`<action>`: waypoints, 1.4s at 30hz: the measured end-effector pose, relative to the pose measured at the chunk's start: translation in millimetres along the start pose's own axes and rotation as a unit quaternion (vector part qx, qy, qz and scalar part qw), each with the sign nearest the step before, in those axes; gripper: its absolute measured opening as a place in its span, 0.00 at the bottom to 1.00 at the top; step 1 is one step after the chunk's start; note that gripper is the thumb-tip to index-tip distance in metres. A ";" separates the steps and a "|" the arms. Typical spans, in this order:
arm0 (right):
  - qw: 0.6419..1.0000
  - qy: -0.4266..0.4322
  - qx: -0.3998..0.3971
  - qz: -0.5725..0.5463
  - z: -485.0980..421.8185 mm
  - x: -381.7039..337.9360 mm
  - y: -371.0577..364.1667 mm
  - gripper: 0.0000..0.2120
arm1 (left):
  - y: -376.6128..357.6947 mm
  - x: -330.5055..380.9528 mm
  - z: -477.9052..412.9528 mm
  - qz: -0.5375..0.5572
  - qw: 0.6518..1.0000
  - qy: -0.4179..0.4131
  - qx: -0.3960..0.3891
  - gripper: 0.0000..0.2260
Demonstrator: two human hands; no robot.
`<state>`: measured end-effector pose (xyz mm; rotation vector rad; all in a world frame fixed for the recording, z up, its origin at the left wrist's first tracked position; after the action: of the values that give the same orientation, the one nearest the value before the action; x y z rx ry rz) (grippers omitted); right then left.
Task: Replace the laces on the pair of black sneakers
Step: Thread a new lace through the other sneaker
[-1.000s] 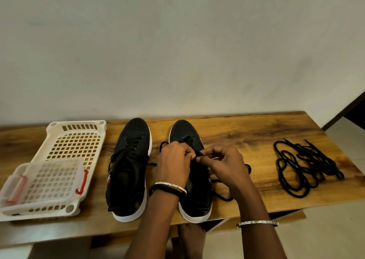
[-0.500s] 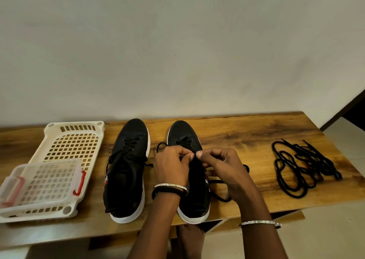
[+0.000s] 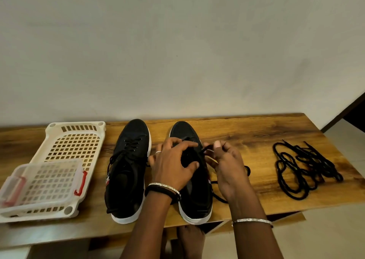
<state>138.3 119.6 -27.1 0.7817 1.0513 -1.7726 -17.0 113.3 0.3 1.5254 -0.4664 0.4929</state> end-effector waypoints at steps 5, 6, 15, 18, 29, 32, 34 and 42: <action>0.986 0.036 0.036 -0.159 -1.5 -21.7 28.4 0.11 | -2.0 -4.3 1.6 0.009 1.000 0.013 -0.019 0.19; 0.989 0.060 0.063 -0.117 -1.1 -27.3 39.6 0.10 | -1.6 -4.6 1.6 0.012 1.000 0.013 -0.021 0.19; 0.827 0.181 -0.061 0.528 4.5 -18.9 -2.4 0.08 | -3.3 -10.2 3.4 0.046 0.997 0.022 -0.051 0.25; 0.890 0.166 -0.069 0.419 5.7 -23.9 2.3 0.09 | -3.8 -10.0 2.9 0.052 0.997 0.027 -0.046 0.25; 0.990 0.057 -0.038 -0.120 7.4 -41.9 47.5 0.11 | -4.9 -10.4 4.6 0.071 0.995 0.038 -0.054 0.24; 0.966 0.139 0.015 0.219 8.5 -49.0 44.2 0.05 | -5.7 -10.2 4.6 0.079 0.994 0.038 -0.058 0.25; 0.899 0.160 0.002 0.408 5.3 -39.2 26.2 0.02 | -5.7 -10.3 4.4 0.084 0.994 0.036 -0.058 0.25; 0.945 0.124 -0.092 0.289 7.3 -29.3 14.4 0.07 | -5.7 -11.7 4.4 0.100 0.993 0.037 -0.059 0.24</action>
<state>162.5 120.8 -4.1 1.0829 0.9995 -1.0829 -23.2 108.9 -11.0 1.3485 -0.5833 0.6648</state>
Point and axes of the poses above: each hand's wrist, its own z-axis away from the middle knuckle, its own y-axis out of the back of the hand, x = y × z, the point moved 9 cm from there along -z, towards the middle knuckle, and after that the axes turned 5 degrees about -y, right-handed, at the moved point
